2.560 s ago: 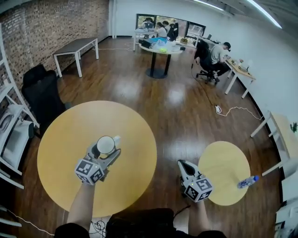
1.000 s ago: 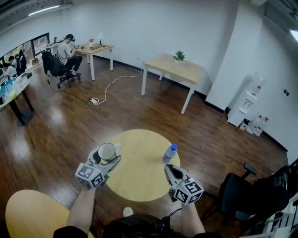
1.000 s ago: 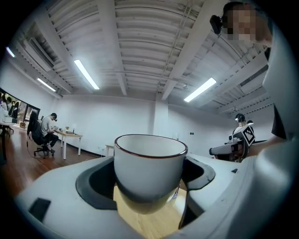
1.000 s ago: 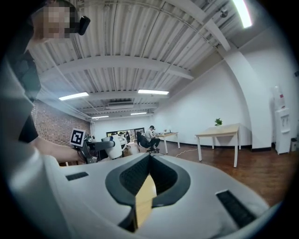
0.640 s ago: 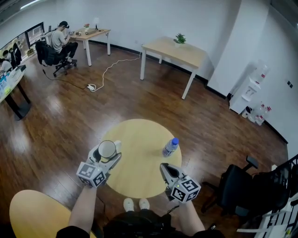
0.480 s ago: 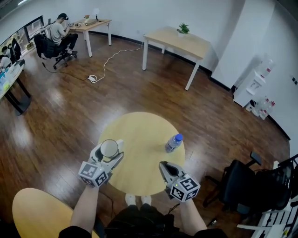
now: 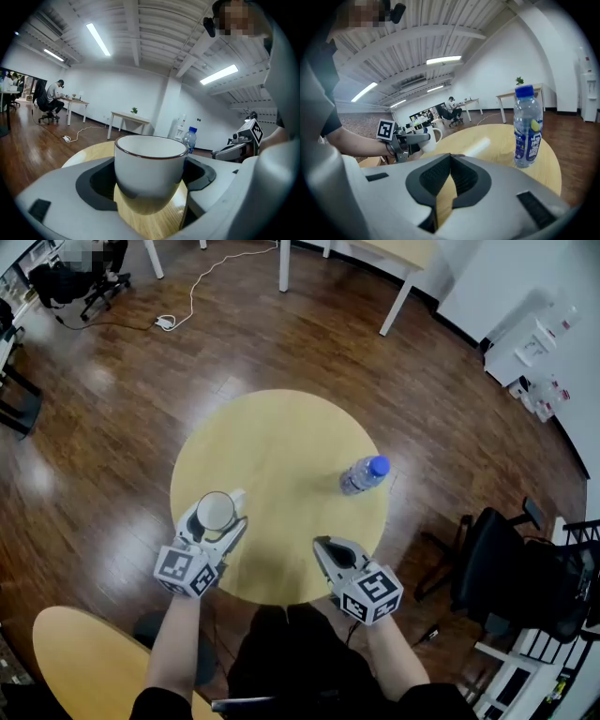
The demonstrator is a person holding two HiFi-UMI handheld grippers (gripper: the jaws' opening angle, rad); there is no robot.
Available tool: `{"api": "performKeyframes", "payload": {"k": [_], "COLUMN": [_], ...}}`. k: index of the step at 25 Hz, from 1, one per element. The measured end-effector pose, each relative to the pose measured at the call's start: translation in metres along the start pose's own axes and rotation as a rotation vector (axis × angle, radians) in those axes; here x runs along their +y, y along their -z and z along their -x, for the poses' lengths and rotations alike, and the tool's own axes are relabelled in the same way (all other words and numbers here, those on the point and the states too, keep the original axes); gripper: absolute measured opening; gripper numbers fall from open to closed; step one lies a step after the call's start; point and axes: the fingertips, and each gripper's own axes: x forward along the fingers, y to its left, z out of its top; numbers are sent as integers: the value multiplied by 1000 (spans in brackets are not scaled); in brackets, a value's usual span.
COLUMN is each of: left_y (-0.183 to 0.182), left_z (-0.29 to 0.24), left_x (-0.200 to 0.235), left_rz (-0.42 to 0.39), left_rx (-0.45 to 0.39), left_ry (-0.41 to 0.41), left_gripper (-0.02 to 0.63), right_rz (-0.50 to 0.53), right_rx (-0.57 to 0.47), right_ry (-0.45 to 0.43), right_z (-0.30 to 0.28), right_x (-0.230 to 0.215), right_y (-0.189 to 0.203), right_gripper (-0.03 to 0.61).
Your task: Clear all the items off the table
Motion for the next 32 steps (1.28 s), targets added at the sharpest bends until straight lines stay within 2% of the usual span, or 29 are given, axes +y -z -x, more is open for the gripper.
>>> {"api": "performKeyframes", "payload": {"k": [7, 17, 22, 26, 32], "left_y": [32, 51, 62, 65, 66], "left_z": [-24, -47, -48, -46, -47], "left_x": [6, 15, 12, 12, 7], "left_rz": [-21, -34, -35, -21, -46], "left_rx": [22, 31, 37, 7, -39], "left_ry": [-37, -85, -112, -119, -104], "left_gripper": [397, 397, 399, 397, 399], "right_rz": [-38, -22, -28, -18, -20], "right_rx": [63, 103, 83, 87, 88], "right_ry": [21, 11, 41, 47, 76], "right_z": [-13, -21, -18, -16, -12], "right_x": [-31, -41, -49, -56, -65], "right_y": [32, 41, 37, 36, 40], "right_gripper": [5, 5, 5, 5, 5]}}
